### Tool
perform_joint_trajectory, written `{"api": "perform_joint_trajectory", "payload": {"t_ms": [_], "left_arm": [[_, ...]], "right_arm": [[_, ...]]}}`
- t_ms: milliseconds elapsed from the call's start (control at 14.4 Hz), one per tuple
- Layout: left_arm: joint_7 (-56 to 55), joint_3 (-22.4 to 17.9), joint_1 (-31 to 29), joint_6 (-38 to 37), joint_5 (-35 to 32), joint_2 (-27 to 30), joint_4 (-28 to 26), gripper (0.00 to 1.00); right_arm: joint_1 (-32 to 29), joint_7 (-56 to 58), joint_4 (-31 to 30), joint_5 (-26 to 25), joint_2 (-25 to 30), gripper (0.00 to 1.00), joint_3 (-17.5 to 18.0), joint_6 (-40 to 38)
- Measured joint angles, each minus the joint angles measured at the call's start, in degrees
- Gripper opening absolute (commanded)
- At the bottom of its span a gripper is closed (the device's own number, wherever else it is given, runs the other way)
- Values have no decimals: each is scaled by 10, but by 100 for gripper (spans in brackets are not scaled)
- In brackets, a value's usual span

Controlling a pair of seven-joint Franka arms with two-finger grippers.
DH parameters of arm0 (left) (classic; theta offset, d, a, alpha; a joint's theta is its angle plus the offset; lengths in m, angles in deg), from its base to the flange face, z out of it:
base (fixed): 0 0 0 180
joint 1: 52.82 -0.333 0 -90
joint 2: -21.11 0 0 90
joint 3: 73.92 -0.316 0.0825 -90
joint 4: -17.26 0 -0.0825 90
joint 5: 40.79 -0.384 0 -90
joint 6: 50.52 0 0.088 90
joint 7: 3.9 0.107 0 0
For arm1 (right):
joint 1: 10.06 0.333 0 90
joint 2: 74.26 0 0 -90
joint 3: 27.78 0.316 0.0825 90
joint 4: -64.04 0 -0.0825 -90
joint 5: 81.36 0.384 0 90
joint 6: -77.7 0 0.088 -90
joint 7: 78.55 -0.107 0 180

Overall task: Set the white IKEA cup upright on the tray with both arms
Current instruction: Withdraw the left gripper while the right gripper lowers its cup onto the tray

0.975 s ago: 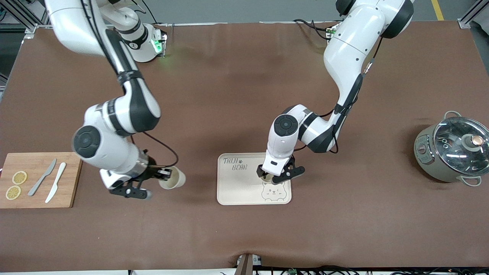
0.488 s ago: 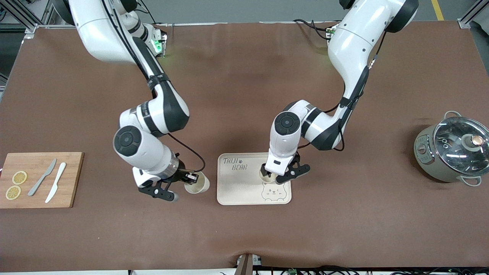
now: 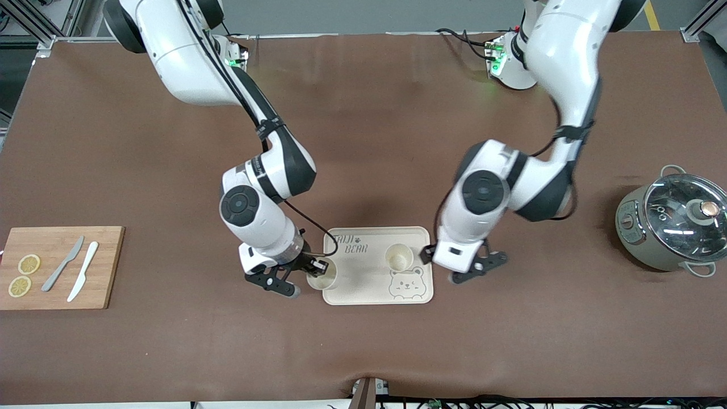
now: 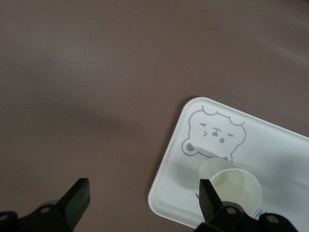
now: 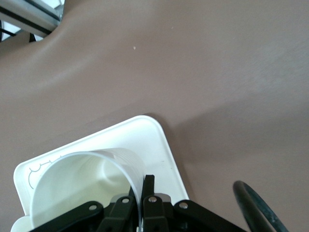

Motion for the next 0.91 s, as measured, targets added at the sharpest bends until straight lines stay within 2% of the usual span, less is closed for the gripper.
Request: {"api": "perform_joint_trajectory", "payload": {"t_ms": [209, 488, 905], "left_arm": [[102, 0, -60, -30, 19, 24, 0, 100], [211, 1, -123, -32, 22, 24, -4, 100], [279, 1, -172, -31, 32, 23, 3, 100]], "right_arm": [[10, -7, 2, 0, -18, 0, 0, 21], [31, -16, 3, 0, -43, 0, -1, 48], [59, -23, 2, -7, -49, 0, -2, 51]]}}
